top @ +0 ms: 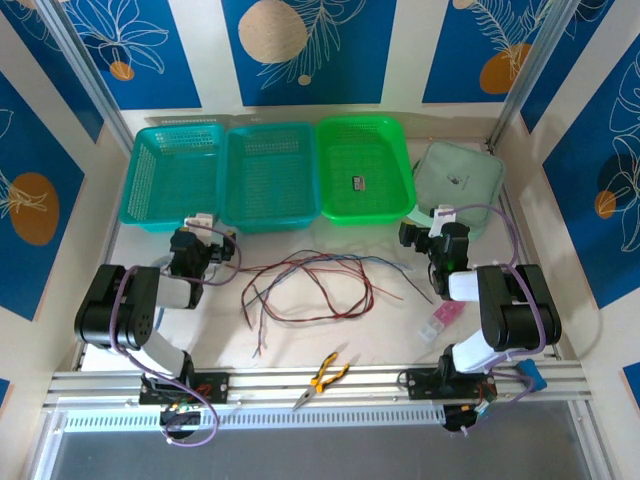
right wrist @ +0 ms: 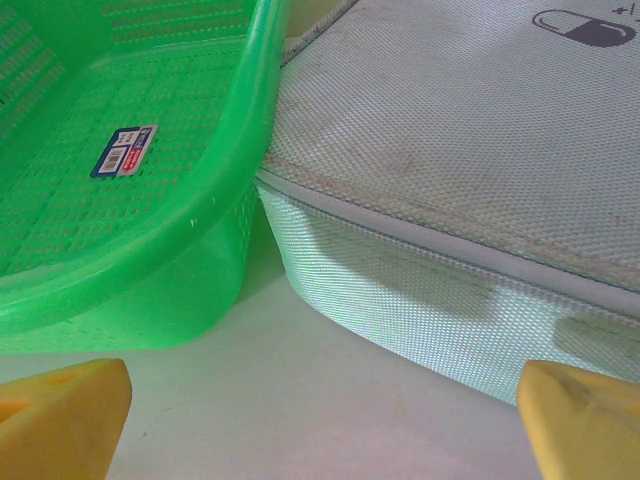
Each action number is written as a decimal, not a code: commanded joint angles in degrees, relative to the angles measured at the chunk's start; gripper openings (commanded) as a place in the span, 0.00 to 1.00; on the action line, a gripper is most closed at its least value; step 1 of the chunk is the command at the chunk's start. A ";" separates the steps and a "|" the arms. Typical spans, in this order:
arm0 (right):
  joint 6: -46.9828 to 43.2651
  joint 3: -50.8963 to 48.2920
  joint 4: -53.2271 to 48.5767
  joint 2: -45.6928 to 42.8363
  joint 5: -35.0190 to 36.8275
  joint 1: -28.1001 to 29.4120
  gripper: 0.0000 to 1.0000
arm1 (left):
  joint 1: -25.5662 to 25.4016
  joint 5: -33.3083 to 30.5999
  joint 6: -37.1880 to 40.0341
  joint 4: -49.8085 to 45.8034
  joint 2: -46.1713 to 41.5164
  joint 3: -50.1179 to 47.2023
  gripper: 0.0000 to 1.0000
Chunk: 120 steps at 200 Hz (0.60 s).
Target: Untangle the cables
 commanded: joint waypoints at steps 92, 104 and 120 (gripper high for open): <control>-1.40 -1.25 2.70 -3.16 4.79 2.16 0.99 | -0.11 3.57 1.13 6.43 -1.09 -2.28 1.00; -2.54 -2.73 5.00 -4.18 6.75 3.53 0.99 | -0.12 3.66 1.04 10.78 -0.92 -4.41 1.00; -3.31 -3.39 4.31 -6.47 8.49 4.66 0.99 | -0.15 4.51 1.42 15.99 -0.70 -7.02 1.00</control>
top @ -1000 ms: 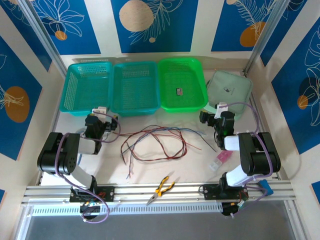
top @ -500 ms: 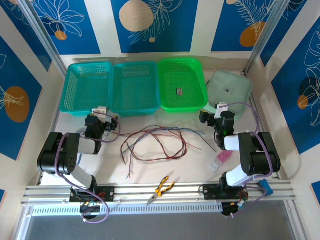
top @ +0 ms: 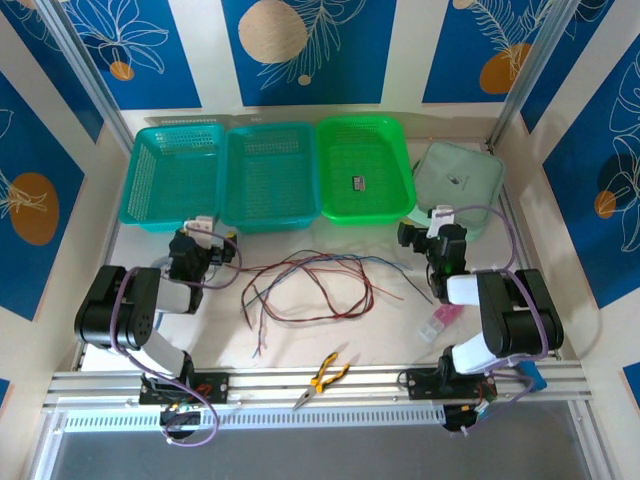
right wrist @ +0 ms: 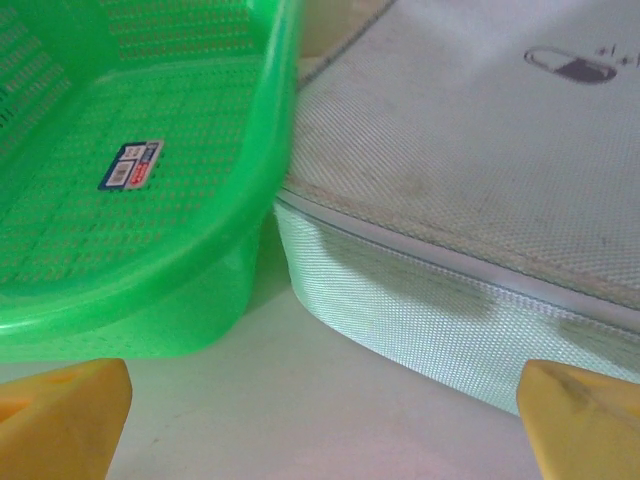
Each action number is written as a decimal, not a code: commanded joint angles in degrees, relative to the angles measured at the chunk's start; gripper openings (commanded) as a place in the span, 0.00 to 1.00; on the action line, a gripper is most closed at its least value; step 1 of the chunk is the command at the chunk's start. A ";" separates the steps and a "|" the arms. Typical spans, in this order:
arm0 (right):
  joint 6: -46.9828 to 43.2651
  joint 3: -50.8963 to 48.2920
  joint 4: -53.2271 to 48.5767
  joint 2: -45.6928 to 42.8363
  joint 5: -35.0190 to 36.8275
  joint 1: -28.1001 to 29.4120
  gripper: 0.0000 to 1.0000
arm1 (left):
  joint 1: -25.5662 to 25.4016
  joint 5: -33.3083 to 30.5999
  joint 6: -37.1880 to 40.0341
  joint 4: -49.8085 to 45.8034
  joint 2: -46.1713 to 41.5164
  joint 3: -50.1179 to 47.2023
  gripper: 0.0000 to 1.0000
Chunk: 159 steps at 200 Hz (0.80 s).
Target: Untangle the cables
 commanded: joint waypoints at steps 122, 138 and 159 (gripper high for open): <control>-0.63 -1.94 -29.78 -39.25 8.25 7.82 0.99 | -1.07 -0.12 -0.89 -15.20 -28.86 -4.73 1.00; 1.96 -1.12 -36.31 -44.32 9.23 9.91 0.99 | -1.78 -2.27 -0.19 -23.04 -35.53 -3.86 1.00; 5.27 1.91 -46.28 -46.38 10.41 14.66 0.99 | -2.19 -3.17 0.94 -36.47 -44.37 -1.67 1.00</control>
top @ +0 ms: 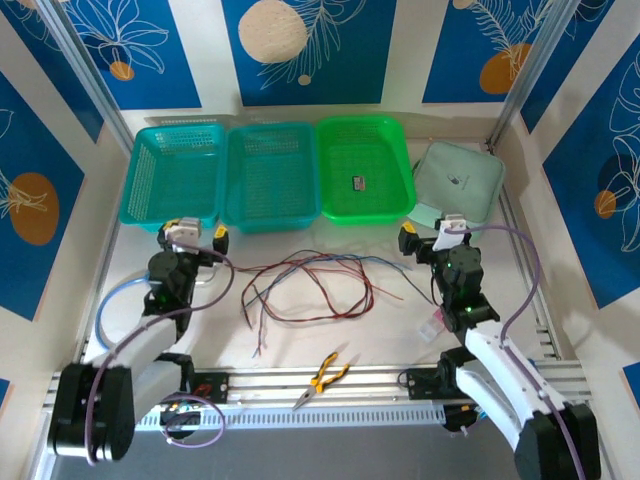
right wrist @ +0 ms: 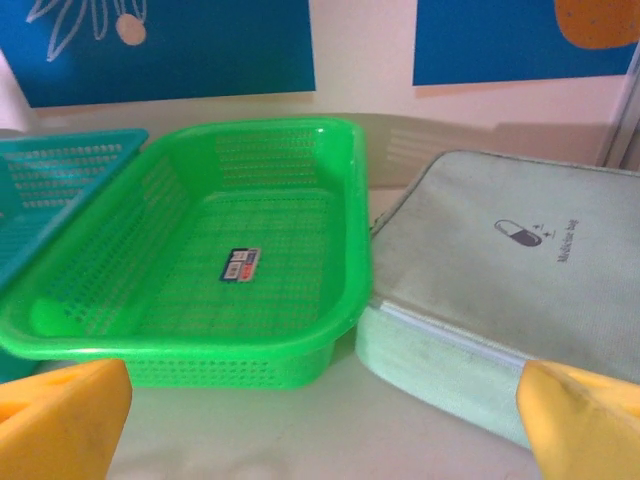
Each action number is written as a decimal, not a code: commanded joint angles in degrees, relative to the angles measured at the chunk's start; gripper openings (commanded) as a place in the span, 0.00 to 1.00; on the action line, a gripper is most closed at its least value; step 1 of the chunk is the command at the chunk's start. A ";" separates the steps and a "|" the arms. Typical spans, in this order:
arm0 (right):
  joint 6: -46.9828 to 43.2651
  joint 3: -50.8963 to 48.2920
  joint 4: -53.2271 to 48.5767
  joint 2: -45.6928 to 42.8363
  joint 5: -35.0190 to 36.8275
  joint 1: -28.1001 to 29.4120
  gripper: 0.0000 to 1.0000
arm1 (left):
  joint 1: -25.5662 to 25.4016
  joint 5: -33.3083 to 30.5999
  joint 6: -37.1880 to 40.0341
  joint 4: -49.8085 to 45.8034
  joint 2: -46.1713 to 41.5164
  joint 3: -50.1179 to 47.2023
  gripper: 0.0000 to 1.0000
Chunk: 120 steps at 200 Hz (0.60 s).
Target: Untangle the cables
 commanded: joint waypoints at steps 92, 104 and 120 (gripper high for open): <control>31.51 37.48 -49.10 30.37 9.46 34.90 0.99 | -1.65 -1.55 -19.11 -74.11 -12.52 27.35 1.00; 39.04 41.81 -52.25 35.21 7.89 38.03 0.99 | -1.62 1.88 -20.49 -77.42 -10.90 29.52 1.00; 52.05 46.31 -55.17 41.11 6.97 41.49 0.99 | -1.65 6.12 -23.05 -80.41 -8.78 31.57 1.00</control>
